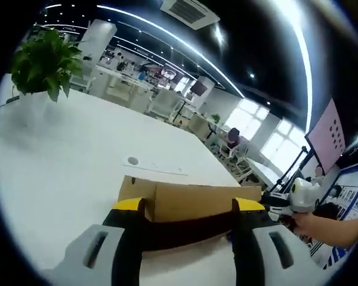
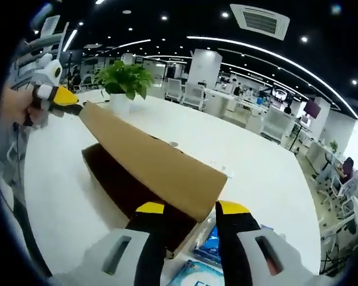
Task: Operate the shoe box by opening the lid, removing the specified soft item, and placing it in the target area until the item is outside and the box remains undamaged.
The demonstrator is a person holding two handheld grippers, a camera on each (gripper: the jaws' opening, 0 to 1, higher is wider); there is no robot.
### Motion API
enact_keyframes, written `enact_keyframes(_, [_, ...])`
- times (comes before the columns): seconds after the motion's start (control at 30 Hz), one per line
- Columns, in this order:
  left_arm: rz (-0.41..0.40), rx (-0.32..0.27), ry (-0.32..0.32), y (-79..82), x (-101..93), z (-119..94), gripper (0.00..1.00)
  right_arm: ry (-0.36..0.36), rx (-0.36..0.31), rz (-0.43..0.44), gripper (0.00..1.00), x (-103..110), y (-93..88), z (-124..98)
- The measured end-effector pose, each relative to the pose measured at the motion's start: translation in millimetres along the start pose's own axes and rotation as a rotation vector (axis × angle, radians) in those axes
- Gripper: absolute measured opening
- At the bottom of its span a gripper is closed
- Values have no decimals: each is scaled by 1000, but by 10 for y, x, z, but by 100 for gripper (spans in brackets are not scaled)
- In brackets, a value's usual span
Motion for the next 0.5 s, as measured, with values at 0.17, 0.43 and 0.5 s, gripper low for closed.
enact_keyframes(0.17, [8, 10, 8, -88, -14, -2, 60, 59, 5, 49, 46, 63, -29, -11])
enact_keyframes(0.43, [87, 44, 22, -236, -5, -33, 56, 119, 45, 122, 62, 175, -80, 7])
enact_keyframes(0.5, [78, 44, 27, -262, 12, -43, 55, 125, 55, 115, 62, 187, -107, 12])
Point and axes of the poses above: the point that each gripper's makers call its tool centre point, and the gripper's own axes: z roughly forward along the fingers, x roughly to its left, y roughly out of its top, the point moved 8 cm from there along -z, roughly backward along the fingers, and after that the axes turned 4 degrees about z, right-handed, at the moved point
